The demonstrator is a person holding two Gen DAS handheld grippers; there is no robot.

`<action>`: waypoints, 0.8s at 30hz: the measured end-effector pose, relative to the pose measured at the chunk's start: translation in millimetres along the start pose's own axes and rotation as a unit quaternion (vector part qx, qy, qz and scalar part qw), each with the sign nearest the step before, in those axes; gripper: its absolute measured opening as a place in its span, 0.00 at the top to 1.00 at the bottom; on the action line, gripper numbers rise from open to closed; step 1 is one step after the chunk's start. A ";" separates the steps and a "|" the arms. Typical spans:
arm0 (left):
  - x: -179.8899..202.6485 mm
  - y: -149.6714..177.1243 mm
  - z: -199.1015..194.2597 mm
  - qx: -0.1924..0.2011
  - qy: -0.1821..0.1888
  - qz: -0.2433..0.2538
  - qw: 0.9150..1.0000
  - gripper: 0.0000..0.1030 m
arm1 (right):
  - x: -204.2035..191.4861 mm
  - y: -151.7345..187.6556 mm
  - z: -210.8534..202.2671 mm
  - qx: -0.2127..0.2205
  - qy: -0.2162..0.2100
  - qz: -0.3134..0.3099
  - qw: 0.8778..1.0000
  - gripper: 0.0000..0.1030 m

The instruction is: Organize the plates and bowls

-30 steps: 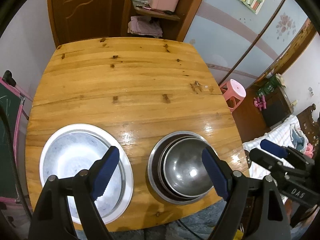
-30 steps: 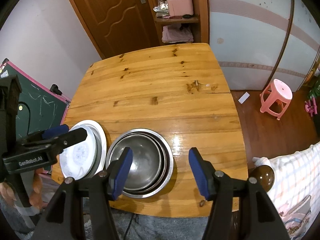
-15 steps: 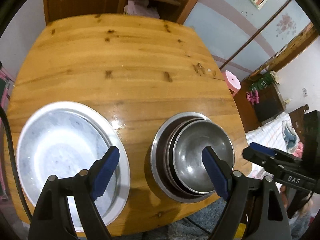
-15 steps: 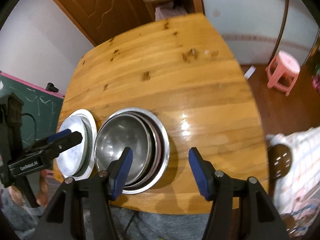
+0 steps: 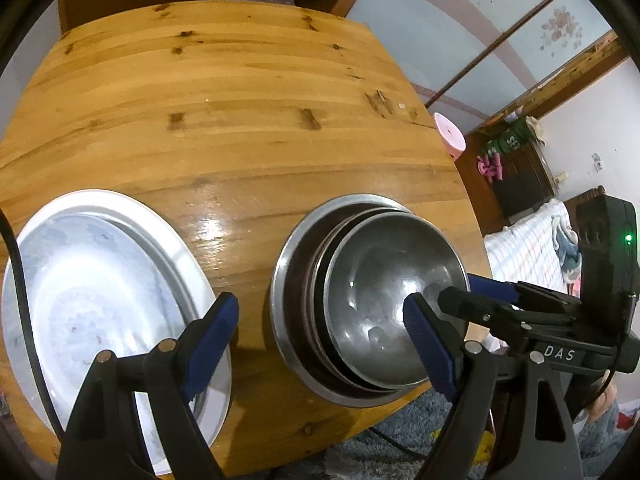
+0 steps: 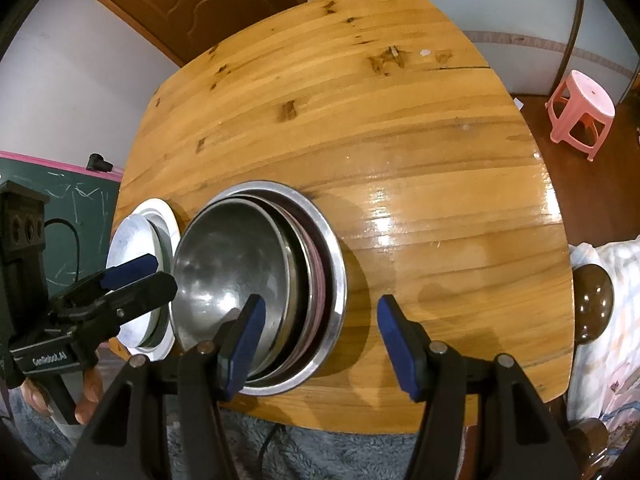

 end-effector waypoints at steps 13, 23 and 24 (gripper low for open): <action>-2.9 0.5 13.9 -0.019 0.002 -0.005 1.000 0.22 | 0.5 -0.5 9.9 -0.008 -0.004 -0.002 1.000 0.43; -2.4 0.1 23.5 -0.039 0.017 -0.005 0.999 0.38 | -1.1 0.8 17.0 -0.017 -0.018 0.002 1.000 0.57; -2.3 -0.2 23.6 -0.040 0.018 -0.005 0.999 0.38 | -3.1 0.6 18.0 -0.018 -0.025 0.001 1.000 0.60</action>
Point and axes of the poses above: each gripper's, at about its wrist camera, not at the fingertips, and z roughly the way its jaws point, x to its right, y to its underside, the point moved 8 cm from there along z, roughly the way its jaws point, and after that the axes turned 10 degrees about -z, right-handed, at the moved point
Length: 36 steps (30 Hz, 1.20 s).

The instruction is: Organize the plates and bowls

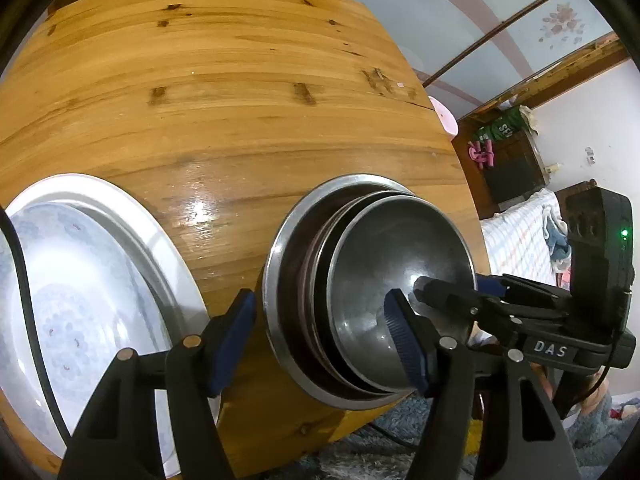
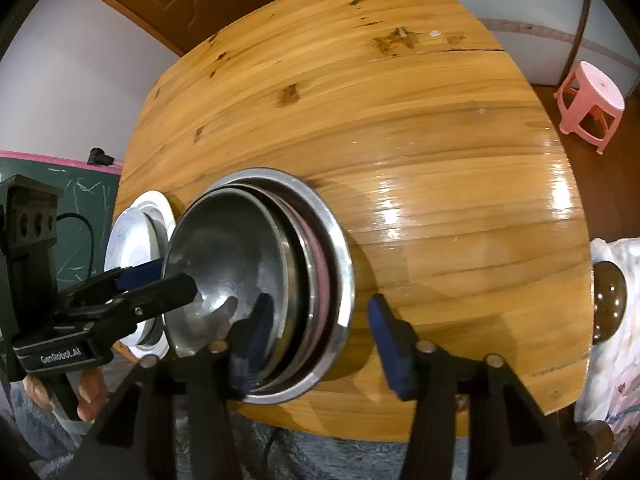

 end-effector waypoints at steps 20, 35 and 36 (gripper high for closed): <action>-4.9 1.9 6.1 -0.028 -0.020 0.010 0.999 0.58 | 1.5 -0.6 5.1 -0.007 -0.003 0.014 1.000 0.72; -8.3 7.0 5.6 -0.057 -0.061 0.025 0.996 0.61 | -2.3 -2.0 8.5 -0.034 0.007 0.005 0.999 0.72; -9.1 6.6 5.1 -0.061 -0.061 0.023 0.996 0.61 | -3.5 -2.3 9.7 -0.042 0.010 0.001 0.999 0.72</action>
Point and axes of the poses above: each gripper's, at about its wrist camera, not at the fingertips, and z roughly the way its jaws point, x to its right, y to its underside, the point moved 8 cm from there along z, roughly the way its jaws point, and after that the axes turned 10 degrees about -z, right-handed, at the moved point
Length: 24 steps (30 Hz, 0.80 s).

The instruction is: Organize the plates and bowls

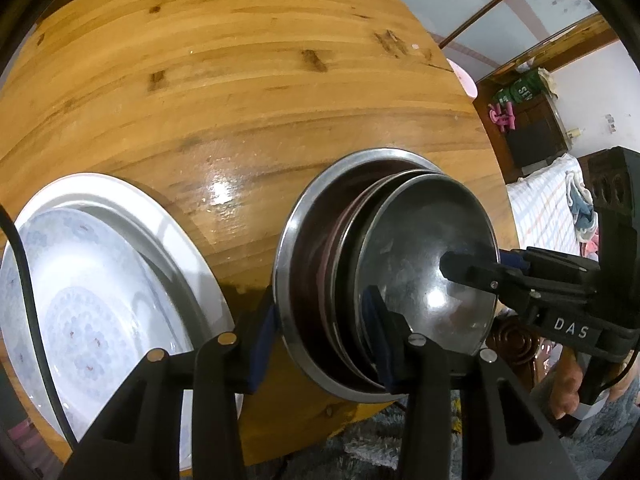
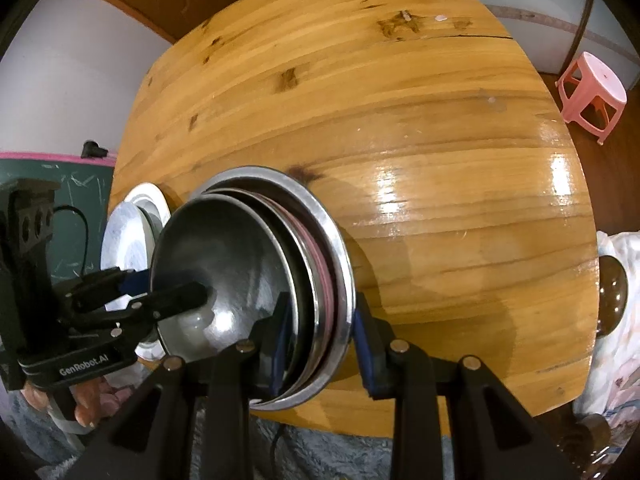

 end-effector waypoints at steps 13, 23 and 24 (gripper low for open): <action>-8.3 6.9 -25.6 -0.012 0.007 -0.011 1.000 0.62 | -15.6 -3.6 -3.4 -0.061 -0.019 -0.021 0.998 0.73; -23.7 11.7 -67.9 0.012 0.012 -0.028 0.999 0.62 | -46.9 -17.5 -31.0 -0.061 -0.021 -0.049 0.997 0.73; -28.9 12.7 -76.3 0.016 0.011 -0.032 0.999 0.62 | -52.2 -19.8 -33.4 -0.061 -0.021 -0.054 0.996 0.73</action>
Point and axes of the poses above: each gripper's, at about its wrist camera, not at the fingertips, and z roughly the way its jaws point, x to its right, y to its underside, the point moved 8 cm from there along z, roughly the way its jaws point, and after that the axes turned 10 degrees about -z, right-handed, at the moved point
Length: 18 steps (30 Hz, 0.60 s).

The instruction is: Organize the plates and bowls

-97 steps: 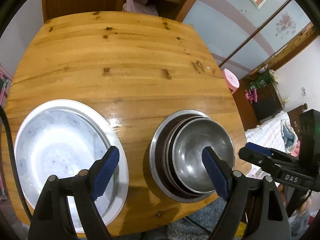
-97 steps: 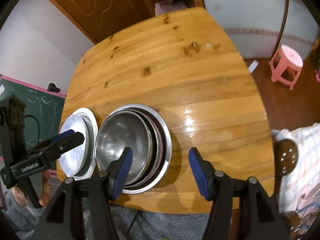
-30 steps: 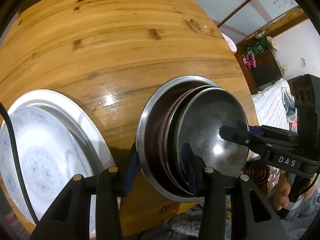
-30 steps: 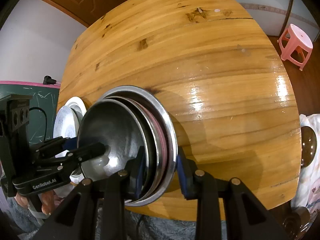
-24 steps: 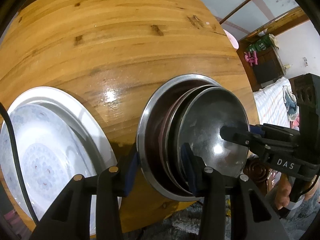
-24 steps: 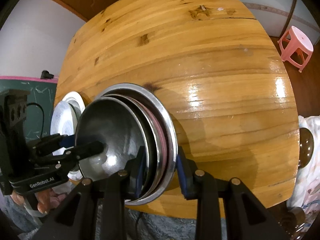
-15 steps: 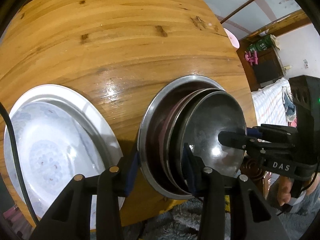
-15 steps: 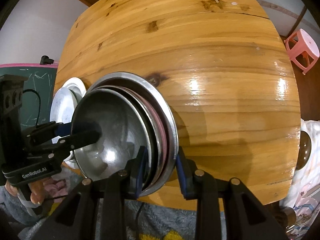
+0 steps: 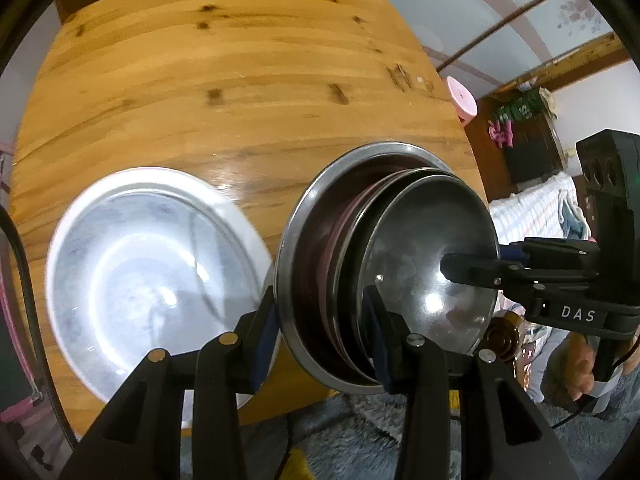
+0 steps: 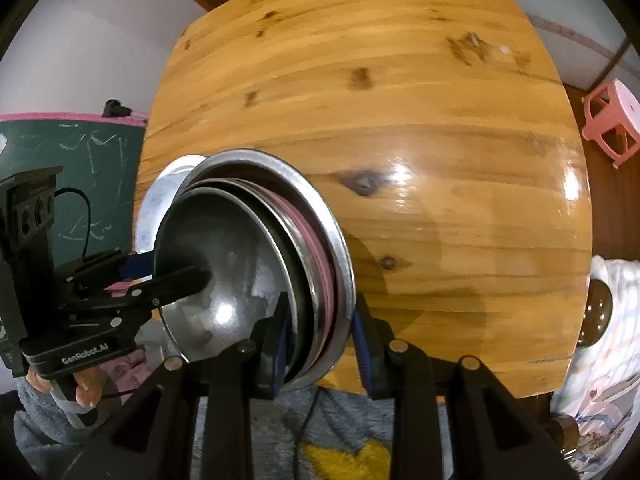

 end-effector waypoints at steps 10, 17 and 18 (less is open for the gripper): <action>-54.8 6.3 -66.0 0.047 -0.011 -0.046 0.998 0.62 | -73.3 -32.5 -17.2 0.005 0.000 -0.074 0.997 0.73; -102.7 12.6 -84.5 0.065 -0.023 -0.093 0.993 0.62 | -119.7 -50.9 4.9 -0.008 -0.012 -0.110 0.994 0.73; -111.3 14.1 -83.5 0.065 -0.025 -0.099 0.993 0.62 | -127.1 -54.2 11.7 -0.012 -0.013 -0.113 0.993 0.73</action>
Point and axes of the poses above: each gripper's, at about its wrist camera, not at the fingertips, and z roughly the way its jaws point, x to its right, y to its underside, the point moved 8 cm from there along z, roughly the way its jaws point, and after that the axes turned 10 degrees about -z, right-handed, at the moved point
